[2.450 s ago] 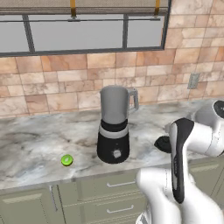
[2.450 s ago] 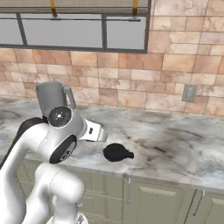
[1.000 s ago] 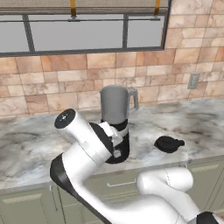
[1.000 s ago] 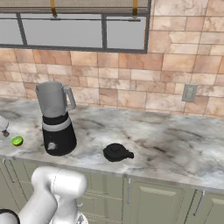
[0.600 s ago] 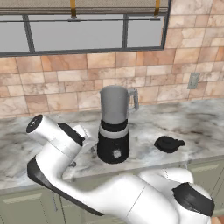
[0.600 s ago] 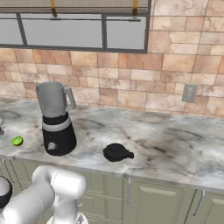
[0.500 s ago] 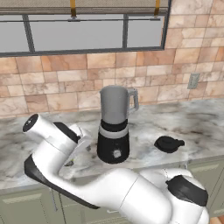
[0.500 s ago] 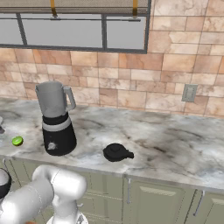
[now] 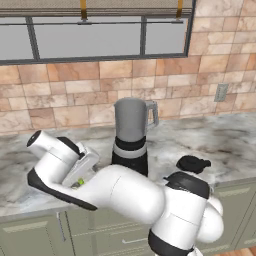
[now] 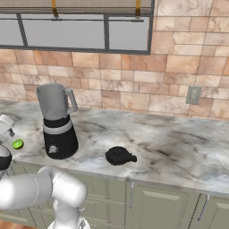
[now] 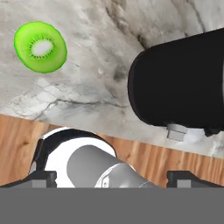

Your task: Open the blender lid, put the kiwi in the blender, close the lid, and start the blender.

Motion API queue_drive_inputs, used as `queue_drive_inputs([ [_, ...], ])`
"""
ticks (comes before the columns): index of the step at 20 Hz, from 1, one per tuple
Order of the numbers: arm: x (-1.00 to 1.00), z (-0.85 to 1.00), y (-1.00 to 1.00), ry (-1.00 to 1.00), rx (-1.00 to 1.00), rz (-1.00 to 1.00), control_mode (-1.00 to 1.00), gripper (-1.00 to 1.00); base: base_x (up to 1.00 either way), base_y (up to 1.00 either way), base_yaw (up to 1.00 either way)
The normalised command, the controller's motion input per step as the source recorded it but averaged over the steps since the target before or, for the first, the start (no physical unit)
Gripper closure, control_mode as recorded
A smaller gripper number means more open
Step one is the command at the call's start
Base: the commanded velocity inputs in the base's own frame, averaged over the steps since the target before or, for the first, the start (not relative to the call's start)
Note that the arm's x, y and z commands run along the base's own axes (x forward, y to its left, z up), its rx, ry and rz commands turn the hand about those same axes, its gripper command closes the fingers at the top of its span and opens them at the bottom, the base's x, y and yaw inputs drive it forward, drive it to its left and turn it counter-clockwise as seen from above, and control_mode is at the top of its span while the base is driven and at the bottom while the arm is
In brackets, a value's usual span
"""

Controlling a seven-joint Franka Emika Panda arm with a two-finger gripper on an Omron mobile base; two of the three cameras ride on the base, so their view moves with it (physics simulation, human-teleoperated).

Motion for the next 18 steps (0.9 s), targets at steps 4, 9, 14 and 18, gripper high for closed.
queue_drive_inputs([
  [4,0.37,-0.33,0.01,0.03,0.00,0.00,-1.00,-1.00,0.00,0.00,0.00],
  [9,0.26,-0.31,0.05,0.02,0.00,0.00,-1.00,-1.00,0.00,0.00,0.00],
  [14,0.19,-0.18,0.07,0.00,0.00,0.00,-1.00,-1.00,0.00,0.00,0.00],
  [18,0.12,-0.11,0.07,0.00,0.00,0.00,-1.00,-1.00,0.00,0.00,0.00],
])
